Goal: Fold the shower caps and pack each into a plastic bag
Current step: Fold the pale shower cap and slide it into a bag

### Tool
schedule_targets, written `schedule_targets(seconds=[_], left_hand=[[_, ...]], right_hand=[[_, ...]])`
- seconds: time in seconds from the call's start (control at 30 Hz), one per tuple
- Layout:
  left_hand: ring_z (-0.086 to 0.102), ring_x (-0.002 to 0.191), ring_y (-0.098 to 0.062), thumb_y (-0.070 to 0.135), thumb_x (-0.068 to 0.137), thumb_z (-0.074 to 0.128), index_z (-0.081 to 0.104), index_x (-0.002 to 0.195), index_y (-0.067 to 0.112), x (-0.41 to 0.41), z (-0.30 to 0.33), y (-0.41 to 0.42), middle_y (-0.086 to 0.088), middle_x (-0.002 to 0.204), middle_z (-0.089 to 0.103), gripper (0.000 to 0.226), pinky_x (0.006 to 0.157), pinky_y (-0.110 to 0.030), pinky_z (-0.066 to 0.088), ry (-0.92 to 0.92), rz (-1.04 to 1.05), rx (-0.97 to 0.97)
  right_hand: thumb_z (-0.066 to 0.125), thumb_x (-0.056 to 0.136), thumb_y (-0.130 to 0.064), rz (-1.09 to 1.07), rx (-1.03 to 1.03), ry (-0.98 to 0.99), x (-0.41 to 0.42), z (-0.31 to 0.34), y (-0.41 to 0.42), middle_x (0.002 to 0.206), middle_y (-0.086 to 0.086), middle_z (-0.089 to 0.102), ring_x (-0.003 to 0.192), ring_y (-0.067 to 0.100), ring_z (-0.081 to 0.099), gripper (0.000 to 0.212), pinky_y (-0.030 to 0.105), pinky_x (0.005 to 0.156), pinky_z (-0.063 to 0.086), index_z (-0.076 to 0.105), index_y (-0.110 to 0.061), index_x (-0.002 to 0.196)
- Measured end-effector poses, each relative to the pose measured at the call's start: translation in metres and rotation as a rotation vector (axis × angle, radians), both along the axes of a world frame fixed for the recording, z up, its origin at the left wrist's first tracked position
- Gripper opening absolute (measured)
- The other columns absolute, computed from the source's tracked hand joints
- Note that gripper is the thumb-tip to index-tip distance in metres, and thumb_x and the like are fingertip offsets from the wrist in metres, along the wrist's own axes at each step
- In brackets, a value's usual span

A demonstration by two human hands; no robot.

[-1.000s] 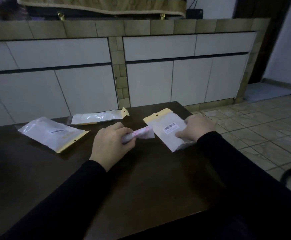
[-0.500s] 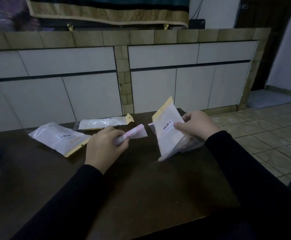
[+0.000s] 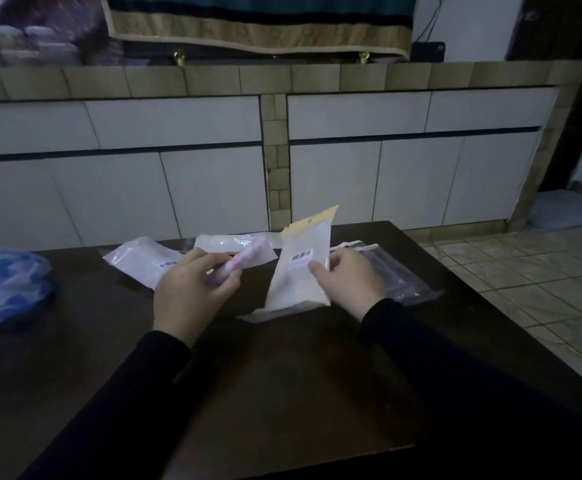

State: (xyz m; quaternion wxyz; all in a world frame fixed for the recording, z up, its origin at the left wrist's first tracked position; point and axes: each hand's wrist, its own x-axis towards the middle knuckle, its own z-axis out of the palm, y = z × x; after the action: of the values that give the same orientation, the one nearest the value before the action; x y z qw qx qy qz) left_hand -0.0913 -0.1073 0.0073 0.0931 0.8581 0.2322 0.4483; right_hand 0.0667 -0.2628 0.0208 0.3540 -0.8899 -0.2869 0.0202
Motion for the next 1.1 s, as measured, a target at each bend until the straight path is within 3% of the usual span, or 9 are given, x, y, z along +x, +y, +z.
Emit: schedule_targets(seconds=[0.17,0.27,0.37,0.43,0.57,0.73,0.8,0.9,1.1], left_hand=[[0.052,0.069,-0.002,0.026,0.08,0.075,0.075,0.098,0.019,-0.026,-0.003,0.007,0.012,0.08,0.058,0.02,0.061,-0.012,0.033,0.112,-0.139,0.003],[0.052,0.068,0.001,0.028,0.08,0.075,0.075,0.098,0.021,-0.041,-0.004,0.016,0.017,0.077,0.054,0.019,0.06,-0.01,0.032,0.178,-0.176,0.002],[0.052,0.066,-0.001,0.031,0.08,0.075,0.075,0.098,0.023,-0.053,-0.004,0.023,0.016,0.076,0.053,0.019,0.058,-0.01,0.031,0.237,-0.142,-0.002],[0.053,0.066,-0.002,0.032,0.081,0.074,0.075,0.098,0.024,-0.058,-0.003,0.027,0.015,0.077,0.055,0.019,0.058,-0.011,0.032,0.248,-0.131,-0.013],[0.057,0.07,-0.004,0.033,0.082,0.072,0.072,0.088,0.033,-0.068,0.011,0.024,0.014,0.076,0.063,0.005,0.058,-0.014,0.043,0.236,-0.274,-0.242],[0.058,0.064,-0.001,0.042,0.08,0.072,0.073,0.078,0.032,-0.075,0.029,0.028,0.011,0.072,0.069,0.01,0.056,-0.015,0.044,0.51,-0.324,-0.471],[0.058,0.066,-0.003,0.044,0.078,0.072,0.075,0.081,0.031,-0.079,0.025,0.033,0.009,0.073,0.066,0.014,0.059,-0.021,0.047,0.503,-0.223,-0.375],[0.055,0.064,-0.007,0.037,0.074,0.075,0.076,0.08,0.028,-0.085,0.013,0.034,0.012,0.074,0.059,0.011,0.056,-0.024,0.047,0.412,-0.052,0.006],[0.053,0.058,-0.013,0.031,0.069,0.079,0.071,0.071,0.021,-0.09,-0.005,0.03,0.005,0.072,0.059,0.013,0.047,-0.029,0.046,0.385,-0.011,0.3]], right_hand=[[0.03,0.092,-0.068,-0.01,-0.489,-0.427,-0.019,-0.009,0.015,0.07,-0.002,0.052,0.07,0.015,0.053,0.056,0.041,0.09,0.037,0.056,-0.02,0.082],[0.038,0.092,-0.063,0.202,-0.406,-0.555,-0.032,-0.003,0.022,0.073,-0.005,0.056,0.074,0.012,0.053,0.047,0.039,0.093,0.037,0.056,-0.022,0.077],[0.054,0.09,-0.053,0.613,-0.257,-0.321,-0.034,-0.002,0.021,0.097,-0.018,0.058,0.099,0.006,0.05,0.021,0.039,0.102,0.035,0.063,-0.034,0.087],[0.059,0.085,-0.055,0.768,-0.263,-0.126,-0.033,-0.007,0.019,0.108,-0.021,0.055,0.109,0.005,0.047,0.021,0.04,0.104,0.038,0.064,-0.039,0.097],[0.062,0.08,-0.061,0.671,-0.298,-0.217,-0.053,-0.017,0.024,0.12,-0.015,0.055,0.113,0.008,0.046,0.038,0.037,0.103,0.039,0.061,-0.039,0.112],[0.051,0.089,-0.059,0.617,-0.266,-0.264,-0.07,-0.021,0.036,0.119,-0.009,0.056,0.112,0.011,0.049,0.043,0.032,0.097,0.038,0.062,-0.029,0.117],[0.045,0.096,-0.049,0.7,-0.274,-0.206,-0.062,-0.021,0.038,0.12,-0.008,0.057,0.112,0.01,0.049,0.037,0.028,0.095,0.04,0.064,-0.026,0.119],[0.044,0.099,-0.039,0.757,-0.271,-0.106,-0.052,-0.018,0.04,0.126,-0.012,0.055,0.115,0.006,0.047,0.033,0.023,0.097,0.038,0.064,-0.027,0.122],[0.052,0.093,-0.049,0.725,-0.33,-0.173,-0.059,-0.027,0.049,0.138,-0.012,0.044,0.129,0.012,0.035,0.039,0.034,0.105,0.036,0.054,-0.04,0.13]])
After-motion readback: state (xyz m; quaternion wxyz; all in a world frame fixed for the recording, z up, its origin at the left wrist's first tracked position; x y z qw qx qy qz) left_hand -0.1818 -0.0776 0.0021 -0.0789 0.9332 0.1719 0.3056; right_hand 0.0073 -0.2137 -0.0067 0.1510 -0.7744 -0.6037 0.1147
